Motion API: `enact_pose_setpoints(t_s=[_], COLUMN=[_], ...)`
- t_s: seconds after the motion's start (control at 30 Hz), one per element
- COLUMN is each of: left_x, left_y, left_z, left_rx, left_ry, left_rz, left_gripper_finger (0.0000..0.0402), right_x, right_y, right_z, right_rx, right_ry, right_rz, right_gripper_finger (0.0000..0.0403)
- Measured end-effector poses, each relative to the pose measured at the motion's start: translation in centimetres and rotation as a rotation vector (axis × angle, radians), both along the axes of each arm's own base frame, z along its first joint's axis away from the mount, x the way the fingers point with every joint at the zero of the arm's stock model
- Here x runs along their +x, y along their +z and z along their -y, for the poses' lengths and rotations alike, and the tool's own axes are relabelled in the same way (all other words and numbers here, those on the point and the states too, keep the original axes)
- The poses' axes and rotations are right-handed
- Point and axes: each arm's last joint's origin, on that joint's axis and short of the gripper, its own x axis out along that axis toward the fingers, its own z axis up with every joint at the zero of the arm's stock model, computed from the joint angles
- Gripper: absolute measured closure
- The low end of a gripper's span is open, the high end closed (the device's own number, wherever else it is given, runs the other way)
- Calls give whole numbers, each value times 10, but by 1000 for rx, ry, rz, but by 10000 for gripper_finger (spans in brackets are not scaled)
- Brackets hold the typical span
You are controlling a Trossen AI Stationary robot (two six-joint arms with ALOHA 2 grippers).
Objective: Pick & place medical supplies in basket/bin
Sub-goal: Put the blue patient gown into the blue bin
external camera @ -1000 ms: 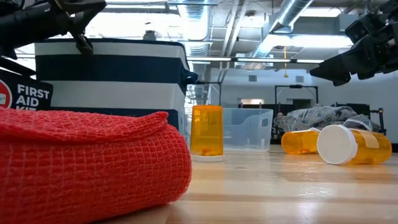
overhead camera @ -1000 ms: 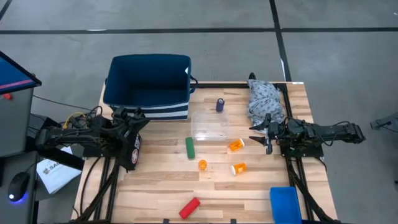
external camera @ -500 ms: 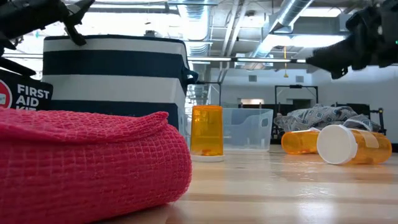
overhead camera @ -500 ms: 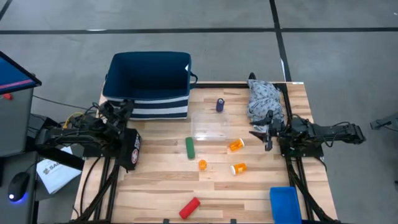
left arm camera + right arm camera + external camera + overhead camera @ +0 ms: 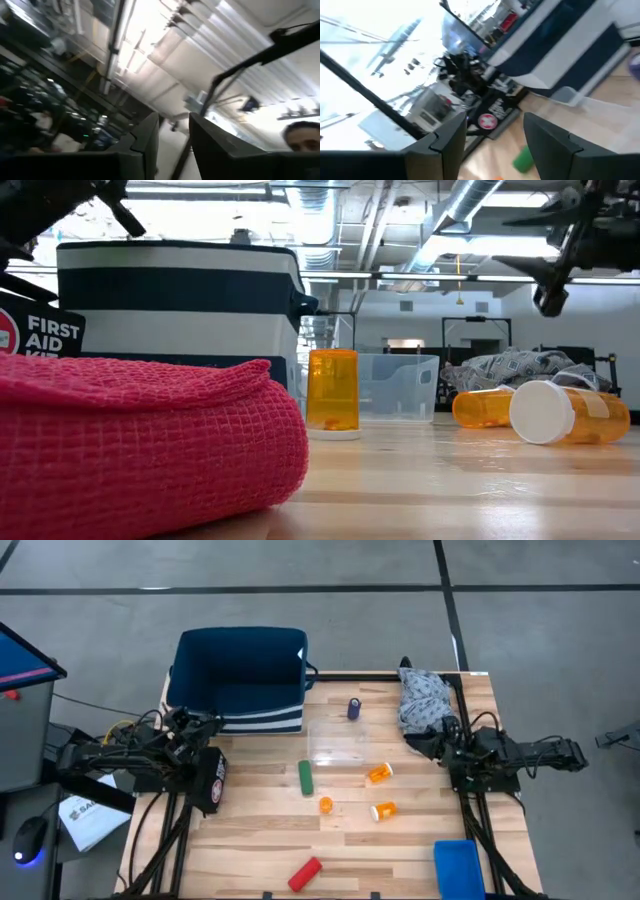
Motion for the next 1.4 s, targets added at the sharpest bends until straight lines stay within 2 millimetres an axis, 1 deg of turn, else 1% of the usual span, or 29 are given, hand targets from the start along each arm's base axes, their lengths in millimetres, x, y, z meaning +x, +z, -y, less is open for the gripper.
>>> enact_pose_setpoints(t_s=[0.1, 0.17, 0.33, 0.43, 0.53, 0.6, 0.7, 0.77, 0.83, 0.9, 1.03, 1.1, 1.17, 1.3, 1.4], left_x=[-1, -2, -3, -1, 9, 17, 27, 33, 36, 38, 38, 40, 41, 39, 37], left_y=[4, 11, 40, 65, 92, 113, 149, 173, 195, 213, 241, 251, 257, 267, 269], left_z=[5, 8, 18, 26, 37, 46, 60, 70, 77, 83, 88, 91, 94, 98, 106], left_rx=[17, 44, 135, 195, 268, 328, 422, 495, 571, 631, 691, 717, 741, 741, 744], left_ry=[-57, -75, -140, -168, -177, -172, -149, -120, -68, 2, 178, 258, 332, 478, 555], left_rz=[44, 74, 146, 185, 161, 138, 127, 96, 30, -84, -308, -394, -474, -648, -752], left_gripper_finger=[302, 302, 295, 289, 279, 269, 251, 236, 220, 205, 177, 166, 157, 147, 147], right_x=[-1, -2, -4, -6, -5, -3, 1, 7, 14, 22, 34, 37, 39, 37, 31], right_y=[7, 11, 14, 20, 25, 29, 33, 42, 53, 69, 99, 114, 127, 148, 164], right_z=[-2, -4, -8, -11, -15, -18, -24, -30, -38, -45, -57, -62, -66, -72, -76], right_rx=[16, 20, 61, 87, 106, 112, 111, 94, 57, 17, -62, -97, -112, -106, -77], right_ry=[28, 50, 74, 78, 73, 79, 85, 87, 90, 96, 90, 84, 89, 114, 177], right_rz=[78, 113, 156, 216, 261, 291, 321, 325, 308, 299, 285, 271, 217, 27, -122], right_gripper_finger=[209, 209, 209, 209, 209, 209, 209, 209, 209, 209, 204, 198, 188, 174, 173])
